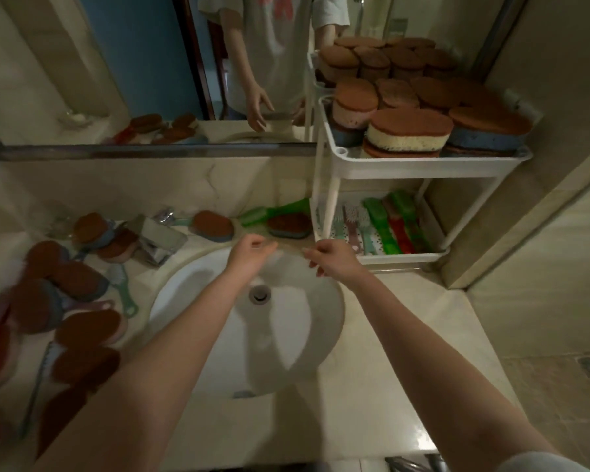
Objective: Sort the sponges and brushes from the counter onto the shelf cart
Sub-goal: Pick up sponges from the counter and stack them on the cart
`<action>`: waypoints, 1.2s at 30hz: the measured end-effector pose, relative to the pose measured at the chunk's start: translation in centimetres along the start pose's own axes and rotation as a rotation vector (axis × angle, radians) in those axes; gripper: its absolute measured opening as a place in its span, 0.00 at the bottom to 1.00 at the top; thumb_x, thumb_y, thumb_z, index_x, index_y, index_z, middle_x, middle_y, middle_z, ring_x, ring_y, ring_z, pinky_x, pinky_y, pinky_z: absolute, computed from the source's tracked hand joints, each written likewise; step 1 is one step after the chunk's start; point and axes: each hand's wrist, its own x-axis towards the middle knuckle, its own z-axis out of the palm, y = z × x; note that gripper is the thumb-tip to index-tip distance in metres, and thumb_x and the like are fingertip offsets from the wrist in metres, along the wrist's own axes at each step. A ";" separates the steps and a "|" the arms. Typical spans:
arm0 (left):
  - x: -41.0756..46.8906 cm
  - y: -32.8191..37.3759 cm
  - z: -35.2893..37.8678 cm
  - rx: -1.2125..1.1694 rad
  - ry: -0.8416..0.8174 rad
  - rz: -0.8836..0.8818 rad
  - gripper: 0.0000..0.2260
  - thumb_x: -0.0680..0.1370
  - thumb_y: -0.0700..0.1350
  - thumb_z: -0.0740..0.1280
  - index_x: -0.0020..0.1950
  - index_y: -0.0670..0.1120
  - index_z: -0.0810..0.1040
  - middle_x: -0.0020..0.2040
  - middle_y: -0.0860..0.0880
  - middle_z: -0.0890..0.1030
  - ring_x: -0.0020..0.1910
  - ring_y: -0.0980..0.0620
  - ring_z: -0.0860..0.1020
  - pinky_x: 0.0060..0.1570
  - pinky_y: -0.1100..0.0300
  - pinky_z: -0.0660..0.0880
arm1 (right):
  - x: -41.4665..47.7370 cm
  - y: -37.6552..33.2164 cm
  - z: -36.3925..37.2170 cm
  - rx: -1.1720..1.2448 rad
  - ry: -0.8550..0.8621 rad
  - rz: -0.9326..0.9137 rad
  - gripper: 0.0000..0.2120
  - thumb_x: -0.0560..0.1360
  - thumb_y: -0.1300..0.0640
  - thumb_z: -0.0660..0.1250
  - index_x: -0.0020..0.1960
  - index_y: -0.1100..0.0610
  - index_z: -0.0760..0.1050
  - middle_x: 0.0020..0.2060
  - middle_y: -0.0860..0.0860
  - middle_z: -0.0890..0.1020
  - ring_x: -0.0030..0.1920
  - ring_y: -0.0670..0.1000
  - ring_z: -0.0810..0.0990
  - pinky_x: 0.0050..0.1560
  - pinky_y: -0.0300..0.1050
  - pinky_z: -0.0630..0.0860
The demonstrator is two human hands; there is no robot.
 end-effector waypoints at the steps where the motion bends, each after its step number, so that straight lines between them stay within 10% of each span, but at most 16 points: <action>1: 0.2 -0.6 -1.4 -0.002 0.011 0.001 0.19 0.76 0.50 0.67 0.64 0.42 0.73 0.63 0.44 0.75 0.61 0.46 0.73 0.55 0.58 0.68 | 0.1 -1.0 1.1 -0.013 -0.024 -0.016 0.09 0.77 0.53 0.67 0.45 0.59 0.78 0.37 0.52 0.81 0.33 0.49 0.78 0.37 0.42 0.77; 9: 4.3 -3.6 -8.9 -0.097 0.019 -0.051 0.14 0.76 0.46 0.68 0.57 0.39 0.76 0.46 0.42 0.78 0.49 0.44 0.76 0.48 0.56 0.70 | 3.7 -6.7 5.6 -0.299 -0.016 -0.034 0.18 0.78 0.50 0.65 0.61 0.61 0.76 0.56 0.57 0.80 0.57 0.57 0.78 0.53 0.44 0.72; 17: 10.2 -5.0 -7.9 -0.067 -0.035 -0.191 0.10 0.75 0.51 0.67 0.50 0.46 0.74 0.44 0.45 0.73 0.49 0.45 0.74 0.54 0.51 0.73 | 12.3 -6.2 5.5 -0.540 -0.006 0.021 0.17 0.77 0.52 0.65 0.63 0.58 0.71 0.59 0.57 0.76 0.57 0.57 0.76 0.56 0.45 0.72; 24: 14.4 -5.6 -5.9 -0.276 0.106 -0.491 0.30 0.74 0.52 0.69 0.71 0.41 0.63 0.66 0.43 0.70 0.63 0.42 0.71 0.51 0.52 0.74 | 17.9 -4.8 6.4 -0.829 -0.006 -0.154 0.25 0.71 0.46 0.70 0.62 0.57 0.69 0.56 0.55 0.77 0.54 0.57 0.77 0.49 0.46 0.73; 36: 18.9 -4.6 -3.0 0.055 0.442 -0.533 0.42 0.71 0.55 0.71 0.73 0.38 0.52 0.72 0.36 0.59 0.70 0.37 0.61 0.64 0.47 0.65 | 21.7 -1.7 7.6 -0.960 -0.029 -0.219 0.25 0.72 0.46 0.68 0.65 0.56 0.69 0.63 0.55 0.71 0.64 0.57 0.69 0.61 0.51 0.68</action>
